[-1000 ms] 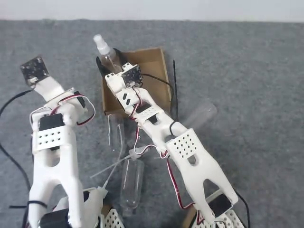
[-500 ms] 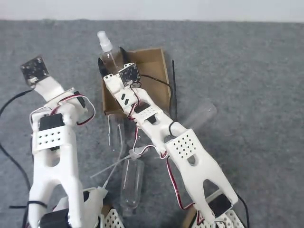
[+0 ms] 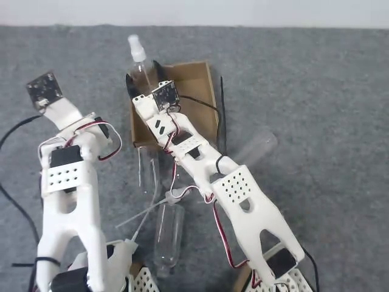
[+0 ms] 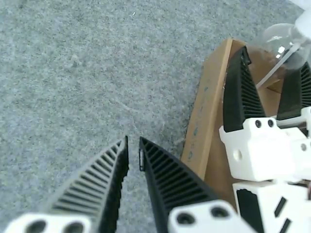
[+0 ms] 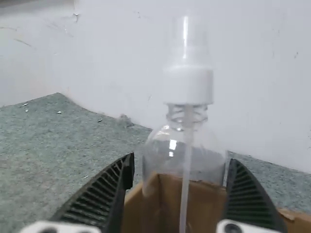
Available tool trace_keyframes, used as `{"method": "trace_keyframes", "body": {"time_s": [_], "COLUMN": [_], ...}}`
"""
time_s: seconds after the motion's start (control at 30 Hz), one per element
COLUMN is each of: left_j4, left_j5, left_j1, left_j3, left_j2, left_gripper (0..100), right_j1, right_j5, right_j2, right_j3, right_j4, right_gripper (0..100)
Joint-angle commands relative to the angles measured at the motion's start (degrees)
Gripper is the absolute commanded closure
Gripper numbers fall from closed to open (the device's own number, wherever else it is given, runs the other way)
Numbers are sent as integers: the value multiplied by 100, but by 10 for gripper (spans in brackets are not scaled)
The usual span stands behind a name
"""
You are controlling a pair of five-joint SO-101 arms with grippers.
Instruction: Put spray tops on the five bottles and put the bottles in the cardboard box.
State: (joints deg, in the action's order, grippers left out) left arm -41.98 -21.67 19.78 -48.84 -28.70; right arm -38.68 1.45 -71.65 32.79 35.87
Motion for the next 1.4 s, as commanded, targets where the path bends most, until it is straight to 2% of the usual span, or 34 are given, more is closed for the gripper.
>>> {"method": "trace_keyframes", "body": {"time_s": [0.0,0.13,0.37,1.37], "left_j4": [176,185,299,299], "left_j5": [-9,-9,-9,-9], "left_j1": [0,0,0,0], "left_j3": [110,110,110,75], "left_j2": [-308,-308,-308,-290], "left_gripper": [966,966,966,966], "right_j1": [180,198,171,189], "right_j5": [53,97,70,88], "right_j2": [189,681,1455,4189], "right_j3": [229,-290,-1530,-4853], "right_j4": [-40,-286,101,242], "right_gripper": [759,759,759,758]}}
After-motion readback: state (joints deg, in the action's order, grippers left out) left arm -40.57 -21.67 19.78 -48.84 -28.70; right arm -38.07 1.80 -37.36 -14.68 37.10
